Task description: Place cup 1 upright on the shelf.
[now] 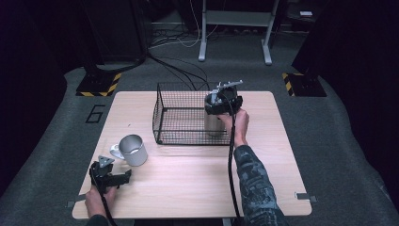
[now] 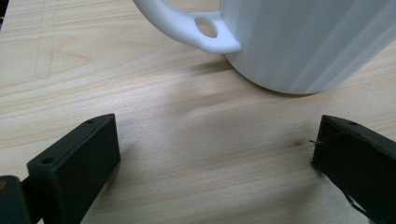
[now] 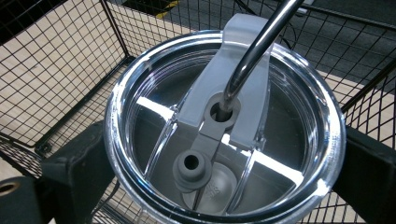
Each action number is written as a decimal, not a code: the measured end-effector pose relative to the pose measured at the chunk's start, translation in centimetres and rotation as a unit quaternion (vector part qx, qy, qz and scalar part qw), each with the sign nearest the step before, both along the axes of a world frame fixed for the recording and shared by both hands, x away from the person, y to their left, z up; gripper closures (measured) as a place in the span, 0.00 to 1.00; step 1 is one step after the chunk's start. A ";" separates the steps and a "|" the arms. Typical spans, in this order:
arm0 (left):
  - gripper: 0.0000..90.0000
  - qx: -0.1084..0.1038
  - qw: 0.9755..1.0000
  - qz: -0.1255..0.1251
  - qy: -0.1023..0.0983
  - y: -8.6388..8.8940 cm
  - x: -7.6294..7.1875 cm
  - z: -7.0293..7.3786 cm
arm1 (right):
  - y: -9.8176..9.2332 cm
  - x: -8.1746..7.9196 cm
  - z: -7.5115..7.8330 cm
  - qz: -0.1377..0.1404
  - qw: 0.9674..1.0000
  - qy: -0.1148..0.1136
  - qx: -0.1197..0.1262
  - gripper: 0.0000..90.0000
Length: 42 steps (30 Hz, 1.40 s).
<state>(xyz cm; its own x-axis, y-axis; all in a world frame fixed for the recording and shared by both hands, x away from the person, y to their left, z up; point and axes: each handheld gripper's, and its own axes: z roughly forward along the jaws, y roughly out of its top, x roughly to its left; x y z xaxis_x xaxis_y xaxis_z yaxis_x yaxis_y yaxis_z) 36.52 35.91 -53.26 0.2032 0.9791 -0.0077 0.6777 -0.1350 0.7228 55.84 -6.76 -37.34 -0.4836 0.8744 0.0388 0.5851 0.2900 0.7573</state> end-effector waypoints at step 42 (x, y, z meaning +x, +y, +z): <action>0.01 0.004 1.000 -0.003 -0.001 0.0 0.0 0.0 | -0.4 0.7 -0.8 -0.013 1.000 0.010 -0.002 0.00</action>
<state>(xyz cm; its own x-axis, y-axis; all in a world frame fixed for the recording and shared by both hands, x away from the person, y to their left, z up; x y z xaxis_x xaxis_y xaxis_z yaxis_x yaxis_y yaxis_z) 36.54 35.94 -53.27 0.2091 0.9779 -0.0002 0.6749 -0.1442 0.7237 56.57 -7.15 -38.15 -0.4600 0.8868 0.0443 0.6072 0.2778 0.7444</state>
